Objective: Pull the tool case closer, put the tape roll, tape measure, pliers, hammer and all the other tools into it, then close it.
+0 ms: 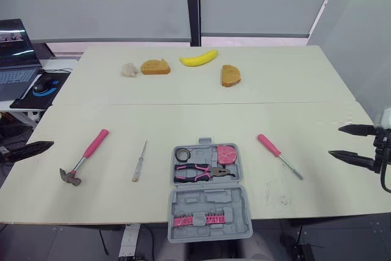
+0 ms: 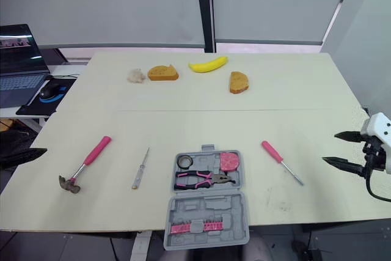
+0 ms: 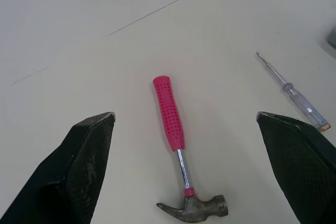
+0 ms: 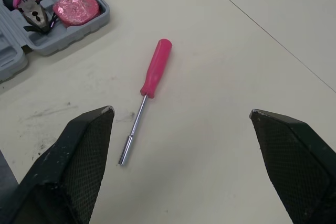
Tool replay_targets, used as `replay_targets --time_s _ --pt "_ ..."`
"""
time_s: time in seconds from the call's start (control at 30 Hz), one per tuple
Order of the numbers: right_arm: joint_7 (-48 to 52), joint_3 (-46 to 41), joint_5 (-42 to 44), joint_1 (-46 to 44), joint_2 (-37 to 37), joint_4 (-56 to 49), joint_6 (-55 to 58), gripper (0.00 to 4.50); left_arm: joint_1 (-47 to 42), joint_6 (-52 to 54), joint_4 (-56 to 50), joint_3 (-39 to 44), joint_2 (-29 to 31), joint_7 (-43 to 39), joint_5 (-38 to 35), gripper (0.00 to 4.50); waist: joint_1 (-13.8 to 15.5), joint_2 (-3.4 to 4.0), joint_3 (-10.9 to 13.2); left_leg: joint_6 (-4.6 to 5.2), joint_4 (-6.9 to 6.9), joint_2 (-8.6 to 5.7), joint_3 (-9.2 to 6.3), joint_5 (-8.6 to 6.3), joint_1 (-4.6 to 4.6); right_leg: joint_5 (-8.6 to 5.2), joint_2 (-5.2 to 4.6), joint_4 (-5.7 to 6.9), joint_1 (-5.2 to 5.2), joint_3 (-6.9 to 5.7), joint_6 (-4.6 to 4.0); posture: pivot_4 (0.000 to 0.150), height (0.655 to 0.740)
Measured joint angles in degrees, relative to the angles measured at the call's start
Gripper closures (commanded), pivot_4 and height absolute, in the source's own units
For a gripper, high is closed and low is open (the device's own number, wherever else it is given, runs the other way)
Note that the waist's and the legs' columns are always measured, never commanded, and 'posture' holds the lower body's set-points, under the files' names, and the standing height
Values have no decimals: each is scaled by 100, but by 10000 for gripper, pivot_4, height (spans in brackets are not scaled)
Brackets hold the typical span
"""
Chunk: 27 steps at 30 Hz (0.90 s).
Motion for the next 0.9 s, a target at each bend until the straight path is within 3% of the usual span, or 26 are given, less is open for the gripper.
replay_targets --time_s 0.2,0.43,0.53,0.8,0.9 --pt "125 11 2 82 -151 36 113 365 -246 -103 554 -133 96 -215 277 0 -1 0 0 3 0 11 19 -2 0 0 9 1 -5 4 0 1500 7400" --pt "-11 270 -7 103 -141 -314 337 365 -121 -242 290 -205 -77 -323 307 0 2 1 0 2 1 15 27 -3 0 1 10 1 -11 31 0 1500 7400" --pt "-184 452 4 100 -14 -758 479 365 392 -83 -600 -214 -436 -385 177 0 1 0 -1 1 1 19 33 -4 -3 1 12 3 -17 48 0 1500 7400" --pt "-833 1954 -344 -114 751 -1809 645 365 1934 1023 -4760 -540 -1627 327 -345 0 23 -3 -2 5 16 18 46 -9 -25 5 13 -2 -35 75 2 1500 7400" --pt "-996 2554 -741 -350 976 -1809 380 9736 2060 1066 -5688 -983 -1884 678 -232 9197 39 -3 -2 5 17 17 50 -9 -24 7 17 -2 -34 79 4 1500 7400"
